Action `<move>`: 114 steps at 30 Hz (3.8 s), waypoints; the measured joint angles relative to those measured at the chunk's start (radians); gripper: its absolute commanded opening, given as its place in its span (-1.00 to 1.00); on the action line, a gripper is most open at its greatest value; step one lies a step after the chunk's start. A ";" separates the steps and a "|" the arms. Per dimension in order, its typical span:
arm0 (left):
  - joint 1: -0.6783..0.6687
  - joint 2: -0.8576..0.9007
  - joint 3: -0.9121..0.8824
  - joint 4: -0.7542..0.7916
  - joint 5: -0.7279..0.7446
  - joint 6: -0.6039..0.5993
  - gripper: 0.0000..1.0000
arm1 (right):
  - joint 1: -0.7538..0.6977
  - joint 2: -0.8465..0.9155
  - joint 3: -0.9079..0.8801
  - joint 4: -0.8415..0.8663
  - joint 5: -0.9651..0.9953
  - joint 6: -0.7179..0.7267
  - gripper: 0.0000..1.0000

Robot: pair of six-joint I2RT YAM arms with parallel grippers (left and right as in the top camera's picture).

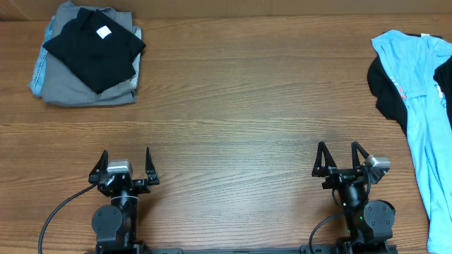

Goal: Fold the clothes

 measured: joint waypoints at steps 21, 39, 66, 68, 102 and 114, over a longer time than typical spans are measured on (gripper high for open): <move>0.000 0.000 0.000 0.000 0.000 0.000 1.00 | 0.000 0.000 0.000 0.000 0.000 0.000 1.00; 0.000 0.000 0.000 0.000 0.000 0.000 1.00 | 0.000 0.000 0.000 0.000 0.000 0.000 1.00; 0.000 0.000 0.000 0.000 0.000 0.000 1.00 | 0.000 0.000 0.000 0.000 0.000 0.000 1.00; 0.000 0.000 0.000 0.000 0.000 0.000 1.00 | 0.000 0.000 0.000 0.000 0.000 0.000 1.00; 0.000 0.000 0.000 0.000 0.000 0.000 1.00 | 0.000 0.004 0.079 0.152 -0.443 0.611 1.00; 0.000 0.000 0.000 0.000 0.001 0.000 0.99 | 0.000 0.454 0.662 -0.195 -0.097 0.244 1.00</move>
